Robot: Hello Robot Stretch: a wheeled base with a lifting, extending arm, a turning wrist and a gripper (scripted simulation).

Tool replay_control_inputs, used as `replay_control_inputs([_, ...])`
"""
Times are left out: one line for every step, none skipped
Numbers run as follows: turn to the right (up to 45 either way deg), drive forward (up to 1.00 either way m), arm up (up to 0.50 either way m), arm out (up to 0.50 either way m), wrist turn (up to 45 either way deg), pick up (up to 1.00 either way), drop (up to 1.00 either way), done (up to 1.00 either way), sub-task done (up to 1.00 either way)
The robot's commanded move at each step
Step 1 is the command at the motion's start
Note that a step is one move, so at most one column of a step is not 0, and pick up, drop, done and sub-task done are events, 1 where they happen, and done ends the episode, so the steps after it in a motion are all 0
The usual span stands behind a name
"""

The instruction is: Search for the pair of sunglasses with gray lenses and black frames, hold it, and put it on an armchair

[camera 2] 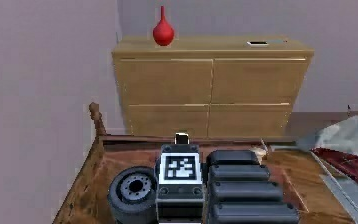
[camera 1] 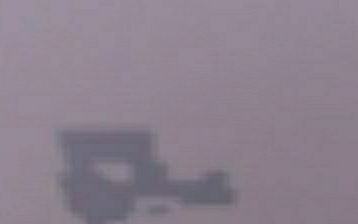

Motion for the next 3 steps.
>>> replay_control_inputs([39.0,0.00,0.00,0.00,0.0,0.00,0.00,0.00,0.00])
replay_control_inputs([0.0,0.05,0.00,0.00,0.0,0.00,0.00,0.00,0.00])
replay_control_inputs([45.0,0.00,0.00,0.00,0.0,0.00,0.00,0.00,0.00])
